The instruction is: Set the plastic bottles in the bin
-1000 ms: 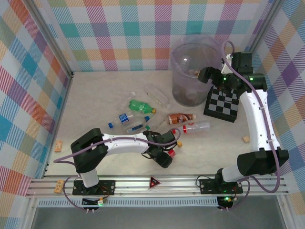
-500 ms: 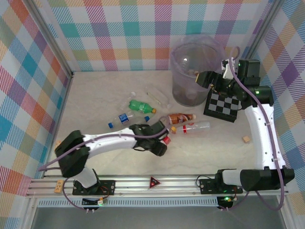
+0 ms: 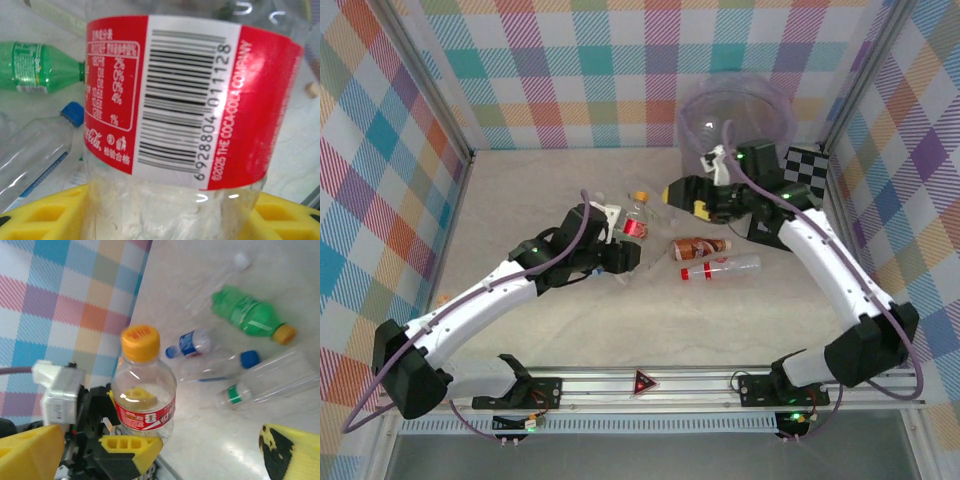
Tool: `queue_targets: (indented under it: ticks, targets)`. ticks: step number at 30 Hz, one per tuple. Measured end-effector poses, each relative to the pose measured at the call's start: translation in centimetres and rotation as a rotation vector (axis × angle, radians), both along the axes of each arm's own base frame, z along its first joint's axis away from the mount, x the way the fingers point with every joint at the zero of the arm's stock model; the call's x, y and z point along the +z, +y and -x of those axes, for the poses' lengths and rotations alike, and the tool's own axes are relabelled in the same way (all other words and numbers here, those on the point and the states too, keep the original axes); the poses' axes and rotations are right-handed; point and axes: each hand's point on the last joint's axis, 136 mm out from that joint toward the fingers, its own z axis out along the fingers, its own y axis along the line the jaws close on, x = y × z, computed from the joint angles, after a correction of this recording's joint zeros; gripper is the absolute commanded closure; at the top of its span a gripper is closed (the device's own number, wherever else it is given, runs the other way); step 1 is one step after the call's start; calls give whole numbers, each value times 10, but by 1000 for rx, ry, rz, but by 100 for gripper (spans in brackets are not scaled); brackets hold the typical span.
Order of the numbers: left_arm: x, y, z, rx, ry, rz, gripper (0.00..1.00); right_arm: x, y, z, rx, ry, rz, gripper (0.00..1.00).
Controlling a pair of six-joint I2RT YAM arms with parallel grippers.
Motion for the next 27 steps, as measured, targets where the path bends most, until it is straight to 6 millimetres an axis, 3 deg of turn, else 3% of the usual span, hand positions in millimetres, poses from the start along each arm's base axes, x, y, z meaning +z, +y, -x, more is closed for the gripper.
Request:
queue_targets:
  ticks: [4, 8, 15, 21, 25, 27]
  targets:
    - [14, -10, -1, -18, 8, 109, 56, -14, 32, 6, 82, 49, -50, 2]
    - [18, -16, -4, -33, 41, 208, 56, -18, 47, 5, 123, 61, -81, 8]
    - [26, -22, -6, -48, 74, 298, 57, -21, 56, 1, 158, 70, -111, 17]
    - [21, -31, -9, -72, 104, 321, 56, -27, 65, -3, 182, 94, -130, 31]
    - [18, -33, -13, -70, 113, 329, 53, -29, 65, -6, 177, 90, -119, 38]
    - [20, -33, -15, -66, 107, 335, 44, -27, 65, -8, 175, 82, -114, 39]
